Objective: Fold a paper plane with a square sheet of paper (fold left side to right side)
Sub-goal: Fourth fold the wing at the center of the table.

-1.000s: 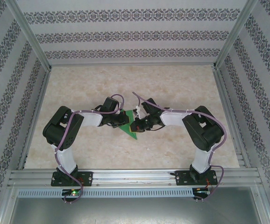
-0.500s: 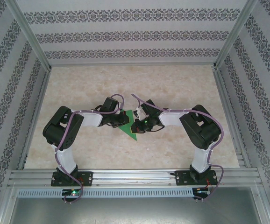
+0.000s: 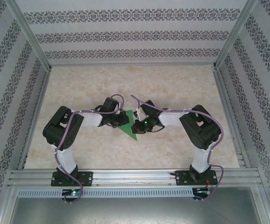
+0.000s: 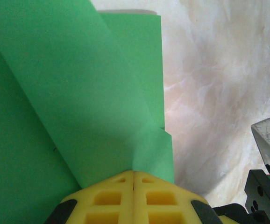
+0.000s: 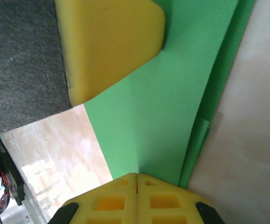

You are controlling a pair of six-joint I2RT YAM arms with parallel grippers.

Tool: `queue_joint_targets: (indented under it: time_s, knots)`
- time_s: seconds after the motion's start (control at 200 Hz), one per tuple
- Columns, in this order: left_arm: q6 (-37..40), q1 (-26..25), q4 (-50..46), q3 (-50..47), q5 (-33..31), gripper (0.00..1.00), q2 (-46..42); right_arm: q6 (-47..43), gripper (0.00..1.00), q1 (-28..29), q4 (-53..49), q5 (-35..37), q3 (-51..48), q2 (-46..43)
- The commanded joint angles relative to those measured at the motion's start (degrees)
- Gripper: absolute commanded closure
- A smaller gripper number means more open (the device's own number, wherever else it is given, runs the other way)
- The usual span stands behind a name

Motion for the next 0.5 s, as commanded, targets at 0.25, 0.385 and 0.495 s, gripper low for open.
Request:
queue_joint_targets:
  time_s: [0.25, 0.385, 0.495]
  knots:
    - [-0.18, 2.91, -0.60, -1.72, -3.77, 0.97, 0.92, -3.76, 1.00, 1.02, -7.09, 3.24, -2.27, 2.22]
    - [0.55, 4.02, -0.79, -0.63, -3.74, 0.96, 1.31, -4.71, 1.00, 1.20, -8.21, 2.91, -2.30, 2.73]
    - [1.47, 5.05, -1.49, 0.57, -3.73, 0.96, 1.50, -5.11, 1.00, 1.41, -8.67, 2.58, -2.38, 3.16]
